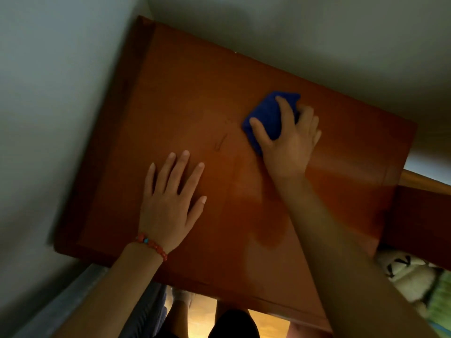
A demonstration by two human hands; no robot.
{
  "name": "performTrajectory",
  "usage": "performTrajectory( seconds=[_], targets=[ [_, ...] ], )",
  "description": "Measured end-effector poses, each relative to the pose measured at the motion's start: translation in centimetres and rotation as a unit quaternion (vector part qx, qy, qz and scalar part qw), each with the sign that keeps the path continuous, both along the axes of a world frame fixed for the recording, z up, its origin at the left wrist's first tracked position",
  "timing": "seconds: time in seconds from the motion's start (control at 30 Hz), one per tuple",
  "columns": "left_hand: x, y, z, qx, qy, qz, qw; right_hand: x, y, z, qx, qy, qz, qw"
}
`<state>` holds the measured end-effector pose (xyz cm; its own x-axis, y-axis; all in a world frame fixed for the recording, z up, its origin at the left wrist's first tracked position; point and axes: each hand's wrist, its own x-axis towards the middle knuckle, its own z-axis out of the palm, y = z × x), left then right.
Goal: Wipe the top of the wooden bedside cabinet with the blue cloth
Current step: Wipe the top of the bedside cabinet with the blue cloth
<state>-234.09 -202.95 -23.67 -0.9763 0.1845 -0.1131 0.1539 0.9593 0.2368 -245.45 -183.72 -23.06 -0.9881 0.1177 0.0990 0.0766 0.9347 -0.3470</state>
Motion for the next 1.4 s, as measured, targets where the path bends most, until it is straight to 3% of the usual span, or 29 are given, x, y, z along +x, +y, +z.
performTrajectory(
  seconds=[0.1, 0.3, 0.5, 0.7, 0.83, 1.0, 1.23, 1.4],
  targets=[
    [-0.1, 0.3, 0.2, 0.001, -0.004, 0.012, 1.0, -1.8, 0.0, 0.2, -0.018, -0.015, 0.005, 1.0],
    [-2.8, 2.3, 0.9, 0.024, 0.002, 0.033, 0.999, 4.7, 1.0, 0.3, -0.012, -0.031, 0.037, 0.999],
    [-5.8, 2.6, -0.1, 0.005, 0.002, 0.011, 1.0, -4.7, 1.4, 0.0, -0.035, -0.011, -0.017, 0.999],
    [-5.8, 2.6, -0.1, 0.01, -0.002, 0.017, 1.0, -0.1, 2.4, 0.1, -0.012, -0.017, 0.018, 1.0],
    [-5.8, 2.5, -0.1, 0.017, 0.004, 0.017, 1.0, -3.7, 1.0, 0.0, -0.021, -0.001, 0.036, 0.999],
    [-5.7, 2.7, -0.2, 0.019, 0.012, 0.02, 1.0, -8.5, -2.2, 0.0, -0.003, -0.024, 0.152, 0.988],
    [-5.7, 2.6, -0.2, 0.026, 0.01, 0.015, 0.999, -6.6, 0.0, 0.2, -0.013, -0.028, 0.082, 0.996],
    [-5.6, 2.8, -0.2, 0.025, 0.013, 0.02, 0.999, -9.8, -3.4, 0.0, -0.002, -0.014, 0.158, 0.987]
  ],
)
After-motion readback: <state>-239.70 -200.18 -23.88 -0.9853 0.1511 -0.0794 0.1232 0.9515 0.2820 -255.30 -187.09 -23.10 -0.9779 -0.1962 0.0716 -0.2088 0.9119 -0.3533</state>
